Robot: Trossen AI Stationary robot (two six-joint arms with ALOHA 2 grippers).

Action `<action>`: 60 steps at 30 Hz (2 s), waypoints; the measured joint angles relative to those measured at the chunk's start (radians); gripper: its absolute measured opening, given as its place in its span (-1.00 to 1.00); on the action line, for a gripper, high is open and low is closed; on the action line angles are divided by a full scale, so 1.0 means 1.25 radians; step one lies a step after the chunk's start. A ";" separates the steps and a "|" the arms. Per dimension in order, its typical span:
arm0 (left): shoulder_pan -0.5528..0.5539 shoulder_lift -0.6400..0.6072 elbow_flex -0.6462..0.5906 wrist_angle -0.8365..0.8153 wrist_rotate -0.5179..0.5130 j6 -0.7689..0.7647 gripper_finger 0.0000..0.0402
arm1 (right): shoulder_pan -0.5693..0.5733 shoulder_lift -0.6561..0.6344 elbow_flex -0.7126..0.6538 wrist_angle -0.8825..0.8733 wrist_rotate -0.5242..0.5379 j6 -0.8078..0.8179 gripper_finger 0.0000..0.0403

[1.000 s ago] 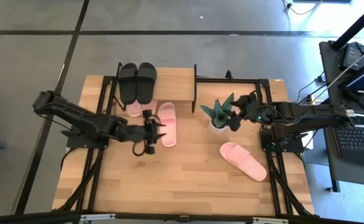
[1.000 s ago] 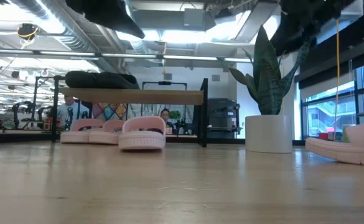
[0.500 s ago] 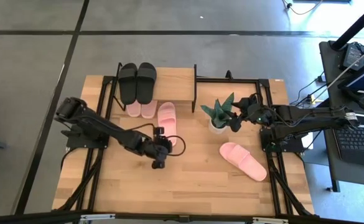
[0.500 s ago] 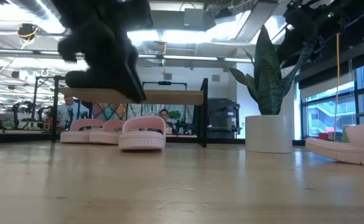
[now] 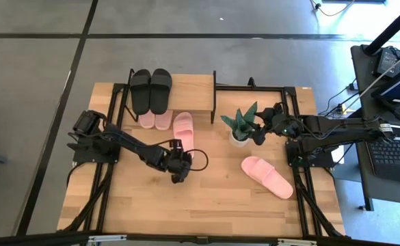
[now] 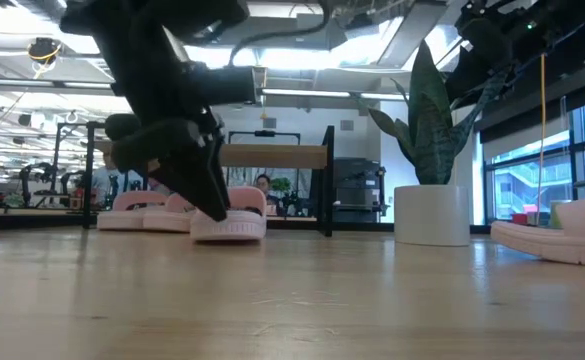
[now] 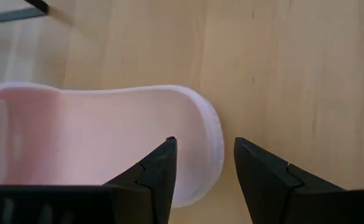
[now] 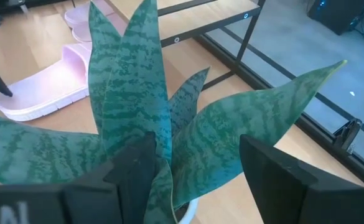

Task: Pick and place slides into the shelf
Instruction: Put the pink slipper under the shelf

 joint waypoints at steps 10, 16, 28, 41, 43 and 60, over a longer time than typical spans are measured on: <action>0.033 0.007 0.000 -0.002 0.044 0.000 -0.27 | 0.000 0.000 0.000 -0.001 0.001 -0.004 0.15; 0.046 0.007 0.000 -0.002 0.099 0.001 -0.54 | 0.000 0.000 0.000 -0.002 0.002 -0.003 0.15; 0.050 0.006 0.000 -0.003 0.097 0.022 -0.96 | 0.000 0.001 0.000 -0.002 0.002 -0.003 0.15; 0.102 0.006 0.019 -0.091 0.091 0.193 -0.99 | 0.000 0.001 0.000 0.000 0.002 0.002 0.15; 0.116 0.006 0.019 -0.098 0.078 0.214 -0.99 | 0.000 0.001 0.000 0.000 0.002 0.003 0.15; 0.243 0.006 0.019 -0.117 0.040 0.438 -0.99 | 0.000 0.001 0.000 0.000 0.002 0.004 0.15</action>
